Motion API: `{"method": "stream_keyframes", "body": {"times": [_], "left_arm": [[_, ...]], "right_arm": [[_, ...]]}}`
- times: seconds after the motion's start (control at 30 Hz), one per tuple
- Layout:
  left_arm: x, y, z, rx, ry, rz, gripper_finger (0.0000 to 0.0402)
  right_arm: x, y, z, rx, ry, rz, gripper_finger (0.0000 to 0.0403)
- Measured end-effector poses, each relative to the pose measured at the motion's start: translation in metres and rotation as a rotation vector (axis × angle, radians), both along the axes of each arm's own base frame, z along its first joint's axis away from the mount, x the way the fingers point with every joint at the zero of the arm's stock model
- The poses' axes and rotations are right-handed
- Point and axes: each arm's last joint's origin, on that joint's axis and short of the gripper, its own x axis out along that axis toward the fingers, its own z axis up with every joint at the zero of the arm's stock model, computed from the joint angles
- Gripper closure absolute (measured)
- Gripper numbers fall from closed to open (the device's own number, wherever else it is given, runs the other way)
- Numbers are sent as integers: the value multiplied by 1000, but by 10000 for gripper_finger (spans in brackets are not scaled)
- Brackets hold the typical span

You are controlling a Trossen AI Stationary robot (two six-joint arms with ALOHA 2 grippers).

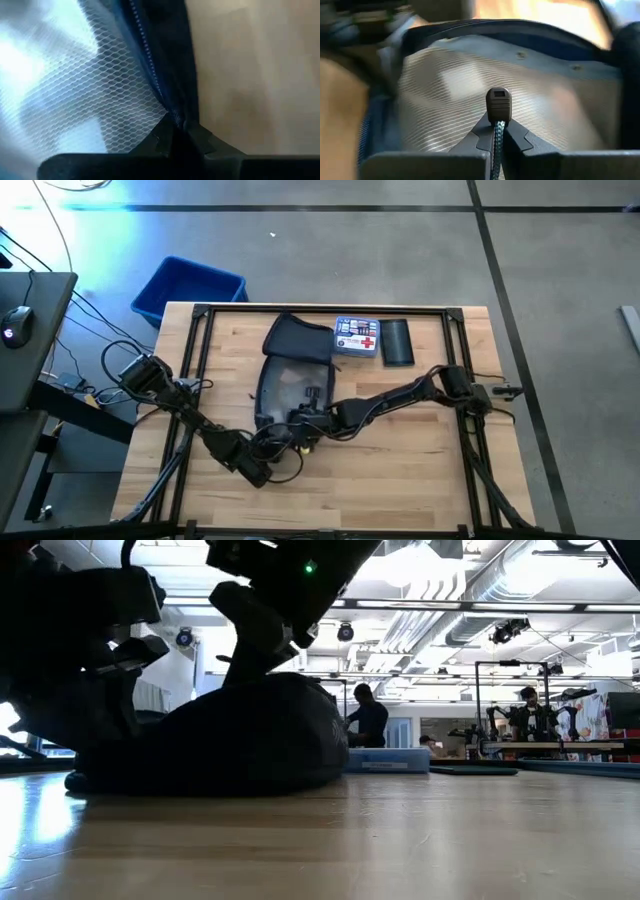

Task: Unpack backpack
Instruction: Remove the blue zipper bag from the black backpack

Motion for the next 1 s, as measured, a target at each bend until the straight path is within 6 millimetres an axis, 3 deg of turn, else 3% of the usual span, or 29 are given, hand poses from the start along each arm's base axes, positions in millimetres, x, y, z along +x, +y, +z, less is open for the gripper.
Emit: {"method": "stream_keyframes", "body": {"times": [0.23, 0.57, 0.7, 1.0], "left_arm": [[1, -7, 1, -45, -3, -65, 401], [-1, -9, 0, -53, 10, -77, 401], [-2, -11, 0, -55, 11, -87, 402], [-6, -17, 0, -55, 0, -107, 401]], "right_arm": [[1, 14, 8, -70, -31, 45, 402], [-20, 24, 54, -102, -62, 120, 403], [-24, 28, 43, -9, -21, 218, 403], [-36, 23, -5, 110, 27, 250, 403]]}}
